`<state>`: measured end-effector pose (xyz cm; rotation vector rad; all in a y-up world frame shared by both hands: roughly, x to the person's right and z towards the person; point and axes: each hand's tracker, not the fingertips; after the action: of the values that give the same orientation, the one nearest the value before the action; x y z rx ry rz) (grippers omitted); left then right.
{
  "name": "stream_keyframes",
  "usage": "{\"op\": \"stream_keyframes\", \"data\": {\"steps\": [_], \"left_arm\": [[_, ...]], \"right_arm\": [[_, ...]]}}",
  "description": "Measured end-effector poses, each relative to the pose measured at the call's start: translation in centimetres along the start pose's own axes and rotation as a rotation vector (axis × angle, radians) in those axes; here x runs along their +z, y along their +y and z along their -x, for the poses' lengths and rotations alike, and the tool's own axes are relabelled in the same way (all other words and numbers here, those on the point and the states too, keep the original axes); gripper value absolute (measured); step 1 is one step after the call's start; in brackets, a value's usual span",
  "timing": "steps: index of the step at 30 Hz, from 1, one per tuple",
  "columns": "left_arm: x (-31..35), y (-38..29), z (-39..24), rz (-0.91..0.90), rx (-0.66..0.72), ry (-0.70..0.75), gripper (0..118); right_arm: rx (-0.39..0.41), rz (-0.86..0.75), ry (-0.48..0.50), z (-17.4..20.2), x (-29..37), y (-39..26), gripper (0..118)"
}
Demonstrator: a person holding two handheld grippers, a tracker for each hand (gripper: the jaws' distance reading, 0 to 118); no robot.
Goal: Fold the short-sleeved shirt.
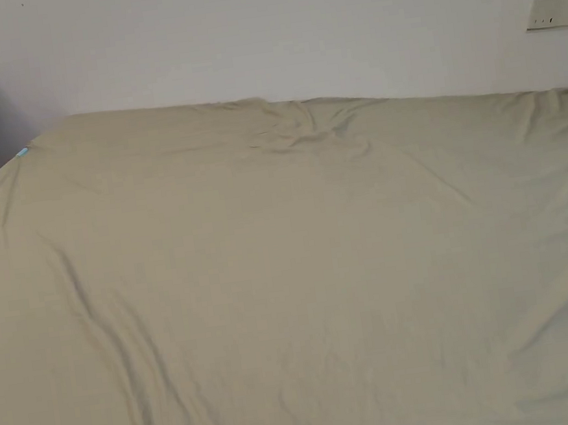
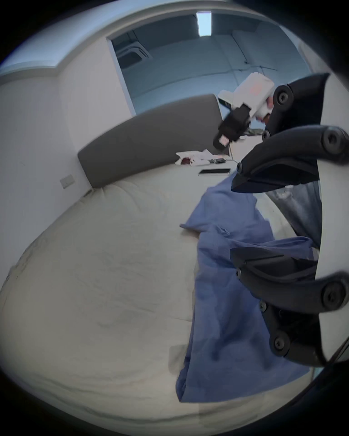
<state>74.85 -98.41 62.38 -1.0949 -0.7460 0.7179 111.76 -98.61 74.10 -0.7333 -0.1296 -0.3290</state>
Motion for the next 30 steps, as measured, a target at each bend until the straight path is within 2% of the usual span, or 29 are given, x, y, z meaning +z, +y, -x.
{"op": "stream_keyframes", "data": {"steps": [2, 4, 7, 12, 16, 19, 23, 26, 30], "left_arm": [[1.3, -0.3, 0.2, -0.067, -0.034, 0.057, 1], [1.2, -0.8, 0.9, -0.125, -0.073, 0.206, 0], [-1.4, -1.3, 2.0, -0.021, -0.102, 0.378, 0], [-6.6, -3.3, 1.9, 0.151, -0.023, 0.191, 0], [-10.9, -3.7, 2.1, 0.155, -0.034, 0.214, 0], [-11.7, -3.3, 1.9, 0.155, -0.007, 0.198, 0], [-8.7, -3.0, 0.2, 0.090, -0.013, 0.116, 0], [-2.6, -2.3, 0.0, -0.036, 0.018, -0.013, 2], [5.1, -2.5, 3.3, -0.277, -0.037, 0.022, 3]], "right_arm": [[0.000, 0.002, 0.002, 0.0, -0.2, -0.1, 2], [-0.005, 0.008, 0.016, 0.0, -0.3, -0.3, 2], [-0.005, 0.027, 0.036, 0.1, -0.6, -0.5, 2], [-0.003, 0.033, 0.033, 0.3, -0.7, -0.8, 2], [-0.005, 0.040, 0.038, 0.3, -0.4, -0.9, 2], [0.006, 0.051, 0.035, 0.2, -0.3, -1.0, 2], [0.005, 0.054, 0.041, 0.5, -0.6, -0.9, 2], [0.019, 0.049, 0.048, 1.0, -0.7, -0.6, 2], [0.037, 0.053, 0.069, 1.3, -1.0, -0.4, 2]]}}
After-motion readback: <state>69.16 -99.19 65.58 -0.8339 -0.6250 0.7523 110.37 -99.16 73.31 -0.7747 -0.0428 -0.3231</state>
